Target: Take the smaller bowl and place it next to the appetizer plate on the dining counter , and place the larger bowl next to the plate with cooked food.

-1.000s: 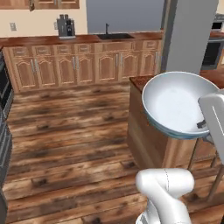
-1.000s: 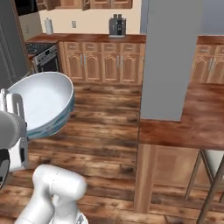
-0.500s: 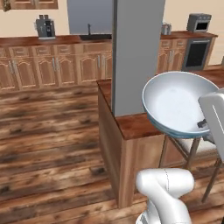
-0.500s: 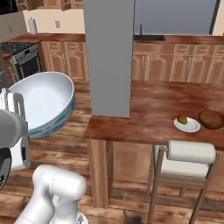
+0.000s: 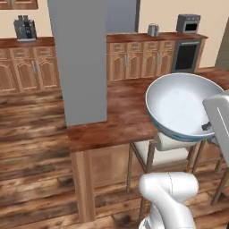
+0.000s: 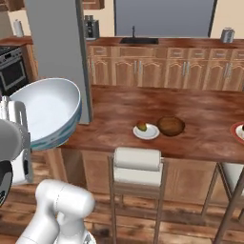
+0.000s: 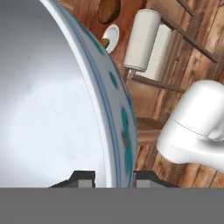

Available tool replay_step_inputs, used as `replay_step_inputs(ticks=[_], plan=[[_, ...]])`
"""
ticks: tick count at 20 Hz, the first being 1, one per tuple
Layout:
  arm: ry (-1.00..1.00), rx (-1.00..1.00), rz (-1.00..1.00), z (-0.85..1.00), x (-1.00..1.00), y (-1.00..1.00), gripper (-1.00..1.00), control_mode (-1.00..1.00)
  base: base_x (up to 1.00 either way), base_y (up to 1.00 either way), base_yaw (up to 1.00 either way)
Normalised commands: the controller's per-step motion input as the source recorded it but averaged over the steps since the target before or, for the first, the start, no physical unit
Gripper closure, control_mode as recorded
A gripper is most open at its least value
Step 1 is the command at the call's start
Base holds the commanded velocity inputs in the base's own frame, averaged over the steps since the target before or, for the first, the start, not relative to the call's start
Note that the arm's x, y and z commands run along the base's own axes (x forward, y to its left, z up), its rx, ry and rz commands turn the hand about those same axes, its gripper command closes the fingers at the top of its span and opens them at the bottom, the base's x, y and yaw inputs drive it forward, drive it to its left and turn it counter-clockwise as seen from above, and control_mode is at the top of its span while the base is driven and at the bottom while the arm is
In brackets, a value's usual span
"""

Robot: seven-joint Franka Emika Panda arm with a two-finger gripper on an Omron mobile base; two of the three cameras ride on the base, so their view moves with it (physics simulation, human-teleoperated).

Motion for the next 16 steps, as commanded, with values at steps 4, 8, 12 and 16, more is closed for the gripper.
replay_step_inputs(ticks=[4, 8, 12, 16], plan=[[0.00, 0.00, 0.00, 0.00, 0.00, 0.00, 1.00, 1.00, 0.00, -1.00, 0.00], [0.00, 0.00, 0.00, 0.00, 0.00, 0.00, 1.00, 1.00, 0.05, -1.00, 0.00], [0.00, 0.00, 0.00, 0.00, 0.00, 0.00, 1.00, 1.00, 0.13, -1.00, 0.00], [0.00, 0.00, 0.00, 0.00, 0.00, 0.00, 1.00, 1.00, 0.24, -1.00, 0.00]])
